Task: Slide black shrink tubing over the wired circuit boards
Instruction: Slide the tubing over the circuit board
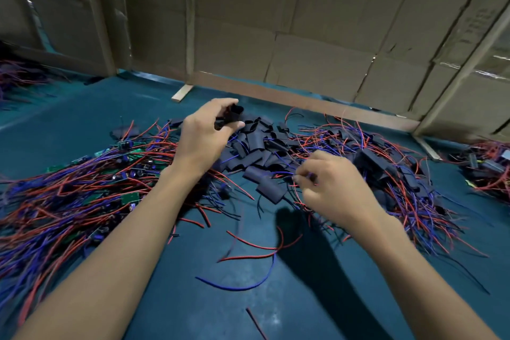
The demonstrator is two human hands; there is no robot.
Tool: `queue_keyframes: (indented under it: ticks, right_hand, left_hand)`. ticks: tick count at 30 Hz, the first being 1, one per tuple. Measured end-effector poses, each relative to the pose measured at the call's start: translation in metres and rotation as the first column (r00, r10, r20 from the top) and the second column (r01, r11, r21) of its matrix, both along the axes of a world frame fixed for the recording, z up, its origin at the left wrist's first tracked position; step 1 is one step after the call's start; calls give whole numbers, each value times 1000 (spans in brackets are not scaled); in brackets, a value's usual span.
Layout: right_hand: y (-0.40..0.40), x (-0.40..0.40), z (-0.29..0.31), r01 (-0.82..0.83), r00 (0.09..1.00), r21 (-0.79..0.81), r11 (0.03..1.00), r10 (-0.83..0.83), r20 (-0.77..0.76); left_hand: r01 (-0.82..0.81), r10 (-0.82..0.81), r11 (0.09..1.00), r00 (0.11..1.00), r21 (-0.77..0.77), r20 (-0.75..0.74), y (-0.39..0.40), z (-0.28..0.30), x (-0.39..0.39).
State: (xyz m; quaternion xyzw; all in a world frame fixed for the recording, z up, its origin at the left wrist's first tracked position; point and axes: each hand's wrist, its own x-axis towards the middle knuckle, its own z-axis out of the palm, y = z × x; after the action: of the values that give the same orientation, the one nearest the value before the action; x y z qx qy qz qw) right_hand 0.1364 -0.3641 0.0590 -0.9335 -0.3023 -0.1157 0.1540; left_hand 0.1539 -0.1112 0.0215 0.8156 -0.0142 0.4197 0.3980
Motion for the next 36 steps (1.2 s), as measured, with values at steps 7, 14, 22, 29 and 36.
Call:
queue_keyframes:
  ticks: [7, 14, 22, 29, 36]
  right_hand:
    - [-37, -22, 13, 145, 945, -546, 825, -278, -170]
    - [24, -26, -31, -46, 998, -151, 988, 40, -45]
    - [16, -4, -53, -2, 997, 243, 970, -16, 73]
    - [-19, -6, -44, 80, 996, 682, 727, -93, -17]
    - [-27, -12, -33, 105, 959, 865, 491, 182, -220]
  left_hand:
    - [-3, -11, 986, 997, -168, -82, -15, -1, 13]
    - [25, -73, 953, 986, -301, -151, -55, -7, 19]
    - [-86, 93, 940, 996, -330, 5, -69, -22, -9]
    - [-82, 112, 981, 979, -174, 169, -81, -35, -19]
    - [-17, 7, 964, 999, -267, -38, -73, -45, -17]
